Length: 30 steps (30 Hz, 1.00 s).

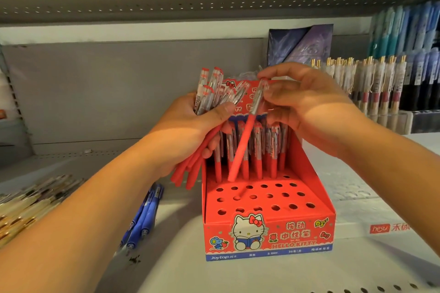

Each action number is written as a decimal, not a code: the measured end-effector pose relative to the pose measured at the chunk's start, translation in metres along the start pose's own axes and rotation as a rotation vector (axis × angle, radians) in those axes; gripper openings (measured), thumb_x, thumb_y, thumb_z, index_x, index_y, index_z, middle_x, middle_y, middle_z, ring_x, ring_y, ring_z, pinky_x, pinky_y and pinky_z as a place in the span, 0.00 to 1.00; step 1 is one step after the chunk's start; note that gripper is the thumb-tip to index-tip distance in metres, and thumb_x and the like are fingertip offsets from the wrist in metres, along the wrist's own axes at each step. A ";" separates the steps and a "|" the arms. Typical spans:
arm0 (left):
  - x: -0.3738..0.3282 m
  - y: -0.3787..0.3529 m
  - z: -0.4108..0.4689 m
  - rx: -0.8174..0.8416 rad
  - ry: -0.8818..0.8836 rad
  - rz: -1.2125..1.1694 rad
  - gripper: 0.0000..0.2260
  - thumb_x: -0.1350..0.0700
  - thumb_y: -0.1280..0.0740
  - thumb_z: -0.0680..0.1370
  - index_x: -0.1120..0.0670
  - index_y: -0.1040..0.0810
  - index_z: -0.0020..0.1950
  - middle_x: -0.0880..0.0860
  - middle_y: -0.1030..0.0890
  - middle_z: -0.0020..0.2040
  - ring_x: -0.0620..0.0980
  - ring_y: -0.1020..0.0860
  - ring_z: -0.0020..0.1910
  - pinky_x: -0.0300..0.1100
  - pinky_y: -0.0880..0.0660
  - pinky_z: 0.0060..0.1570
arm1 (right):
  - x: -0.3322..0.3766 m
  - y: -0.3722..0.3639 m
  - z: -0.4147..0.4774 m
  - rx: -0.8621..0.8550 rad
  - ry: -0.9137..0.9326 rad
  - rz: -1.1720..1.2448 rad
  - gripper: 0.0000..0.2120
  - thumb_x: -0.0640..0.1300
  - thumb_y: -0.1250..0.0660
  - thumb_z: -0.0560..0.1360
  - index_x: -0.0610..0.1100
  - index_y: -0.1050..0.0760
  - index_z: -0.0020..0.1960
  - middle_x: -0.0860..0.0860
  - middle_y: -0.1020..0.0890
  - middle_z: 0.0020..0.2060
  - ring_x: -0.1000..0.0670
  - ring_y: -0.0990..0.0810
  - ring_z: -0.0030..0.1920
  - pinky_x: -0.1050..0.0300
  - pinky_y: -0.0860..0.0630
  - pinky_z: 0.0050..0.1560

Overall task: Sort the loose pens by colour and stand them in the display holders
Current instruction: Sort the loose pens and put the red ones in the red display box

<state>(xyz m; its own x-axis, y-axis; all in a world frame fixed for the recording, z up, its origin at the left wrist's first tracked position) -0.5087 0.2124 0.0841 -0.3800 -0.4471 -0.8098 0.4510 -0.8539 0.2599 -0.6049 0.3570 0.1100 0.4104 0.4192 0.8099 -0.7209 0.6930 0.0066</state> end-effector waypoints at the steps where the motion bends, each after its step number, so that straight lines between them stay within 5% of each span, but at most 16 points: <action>1: 0.001 0.001 0.000 -0.007 0.001 -0.001 0.12 0.53 0.33 0.80 0.57 0.26 0.40 0.49 0.24 0.24 0.48 0.31 0.20 0.36 0.32 0.20 | 0.002 0.002 0.001 -0.006 0.004 -0.034 0.12 0.28 0.36 0.76 0.42 0.21 0.52 0.48 0.17 0.34 0.50 0.18 0.33 0.58 0.22 0.30; 7: 0.005 0.005 0.003 -0.033 0.004 -0.041 0.08 0.54 0.31 0.79 0.56 0.25 0.43 0.51 0.21 0.30 0.50 0.30 0.23 0.39 0.30 0.21 | 0.012 0.018 0.005 -0.100 0.046 -0.568 0.14 0.30 0.35 0.74 0.49 0.21 0.44 0.49 0.16 0.35 0.50 0.17 0.30 0.56 0.22 0.25; 11: 0.006 0.006 0.003 -0.031 0.002 -0.048 0.07 0.54 0.31 0.79 0.55 0.25 0.45 0.52 0.20 0.32 0.49 0.29 0.24 0.39 0.30 0.21 | 0.008 0.025 0.011 -0.145 0.076 -0.904 0.13 0.36 0.35 0.71 0.54 0.22 0.41 0.53 0.19 0.37 0.50 0.19 0.35 0.61 0.27 0.31; 16: 0.006 0.004 0.003 -0.017 0.007 -0.063 0.06 0.55 0.31 0.79 0.55 0.25 0.45 0.51 0.20 0.32 0.48 0.29 0.23 0.38 0.31 0.21 | 0.009 0.032 0.012 -0.194 0.087 -1.045 0.10 0.40 0.33 0.71 0.56 0.23 0.42 0.58 0.20 0.35 0.58 0.22 0.35 0.68 0.31 0.31; 30: 0.006 0.003 0.002 -0.013 0.024 -0.074 0.07 0.55 0.31 0.79 0.56 0.26 0.45 0.52 0.20 0.32 0.48 0.29 0.24 0.37 0.31 0.21 | 0.012 0.030 0.011 -0.178 0.066 -1.067 0.09 0.41 0.32 0.72 0.55 0.25 0.41 0.58 0.21 0.37 0.58 0.22 0.37 0.65 0.29 0.32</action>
<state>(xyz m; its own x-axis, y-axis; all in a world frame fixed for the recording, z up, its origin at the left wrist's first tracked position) -0.5110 0.2065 0.0808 -0.3933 -0.3763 -0.8389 0.4332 -0.8806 0.1919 -0.6276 0.3766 0.1265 0.8112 -0.4235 0.4033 0.1153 0.7919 0.5996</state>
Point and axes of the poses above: each hand's wrist, its own z-axis towards the middle knuckle, its own y-axis out of the back of the hand, x = y × z, the point moved 6 cm from there along z, towards the middle knuckle
